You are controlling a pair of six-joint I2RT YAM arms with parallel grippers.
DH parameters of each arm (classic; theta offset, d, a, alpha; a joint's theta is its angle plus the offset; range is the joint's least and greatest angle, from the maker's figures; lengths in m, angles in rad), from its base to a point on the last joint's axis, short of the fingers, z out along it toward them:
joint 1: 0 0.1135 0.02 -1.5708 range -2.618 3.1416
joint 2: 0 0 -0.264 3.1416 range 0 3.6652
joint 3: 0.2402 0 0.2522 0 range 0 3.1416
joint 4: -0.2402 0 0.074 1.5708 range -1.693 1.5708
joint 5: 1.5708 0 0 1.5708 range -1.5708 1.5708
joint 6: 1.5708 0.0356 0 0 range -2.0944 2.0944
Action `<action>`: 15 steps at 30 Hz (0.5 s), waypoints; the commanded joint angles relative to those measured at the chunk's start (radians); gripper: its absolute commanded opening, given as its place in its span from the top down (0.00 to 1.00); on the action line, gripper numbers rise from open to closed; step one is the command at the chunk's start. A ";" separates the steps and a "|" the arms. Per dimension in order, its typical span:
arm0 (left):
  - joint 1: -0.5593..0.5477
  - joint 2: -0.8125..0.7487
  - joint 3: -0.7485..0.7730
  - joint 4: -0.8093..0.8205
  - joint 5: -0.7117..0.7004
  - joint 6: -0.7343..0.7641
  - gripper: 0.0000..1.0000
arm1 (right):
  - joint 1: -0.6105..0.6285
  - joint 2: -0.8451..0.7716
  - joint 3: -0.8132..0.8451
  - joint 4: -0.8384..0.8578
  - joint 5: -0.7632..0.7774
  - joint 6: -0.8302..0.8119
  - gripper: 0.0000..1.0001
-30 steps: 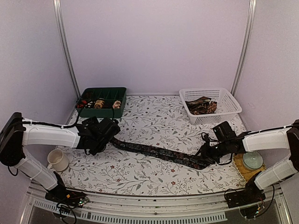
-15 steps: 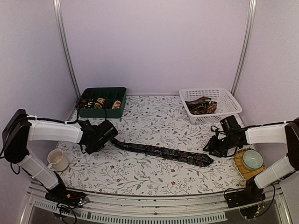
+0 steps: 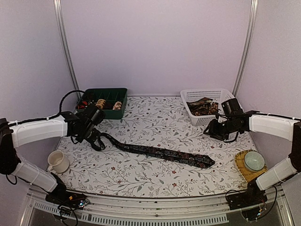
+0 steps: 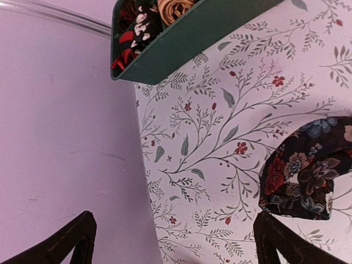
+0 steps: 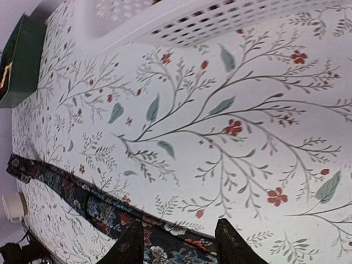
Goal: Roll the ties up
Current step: Move the tie to the center of the board.
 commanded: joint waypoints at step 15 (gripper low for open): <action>0.055 0.155 0.086 -0.001 0.250 0.085 0.00 | 0.274 0.044 -0.158 0.053 -0.186 0.062 0.54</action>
